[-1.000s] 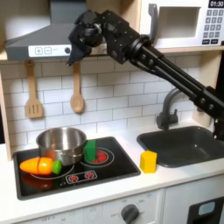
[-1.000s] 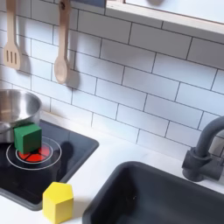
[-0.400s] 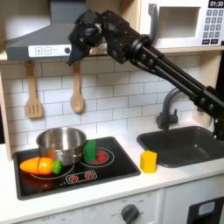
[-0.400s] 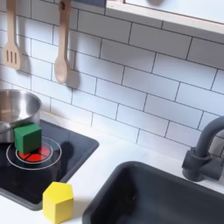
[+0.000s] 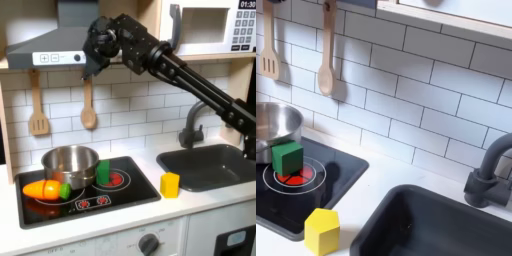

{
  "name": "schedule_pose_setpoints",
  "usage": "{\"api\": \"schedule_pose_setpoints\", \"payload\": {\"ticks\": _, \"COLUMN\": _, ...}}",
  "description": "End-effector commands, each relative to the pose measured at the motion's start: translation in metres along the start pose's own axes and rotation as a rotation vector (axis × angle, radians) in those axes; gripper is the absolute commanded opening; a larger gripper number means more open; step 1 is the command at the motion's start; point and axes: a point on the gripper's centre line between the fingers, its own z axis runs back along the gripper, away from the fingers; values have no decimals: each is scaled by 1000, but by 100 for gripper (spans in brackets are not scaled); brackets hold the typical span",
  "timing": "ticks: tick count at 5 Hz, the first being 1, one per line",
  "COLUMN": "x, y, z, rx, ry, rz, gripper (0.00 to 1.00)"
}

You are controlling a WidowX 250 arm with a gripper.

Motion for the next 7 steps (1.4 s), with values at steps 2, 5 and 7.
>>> {"api": "schedule_pose_setpoints", "payload": {"ticks": 2, "x": -29, "y": 7, "z": 9, "rx": 65, "ry": 162, "rz": -66, "gripper": 0}}
{"api": "schedule_pose_setpoints", "payload": {"ticks": 5, "x": -63, "y": 37, "z": 16, "rx": 158, "ry": 353, "rz": -147, "gripper": 0}}
{"api": "schedule_pose_setpoints", "payload": {"ticks": 7, "x": -75, "y": 53, "z": 54, "rx": 131, "ry": 378, "rz": -203, "gripper": 0}}
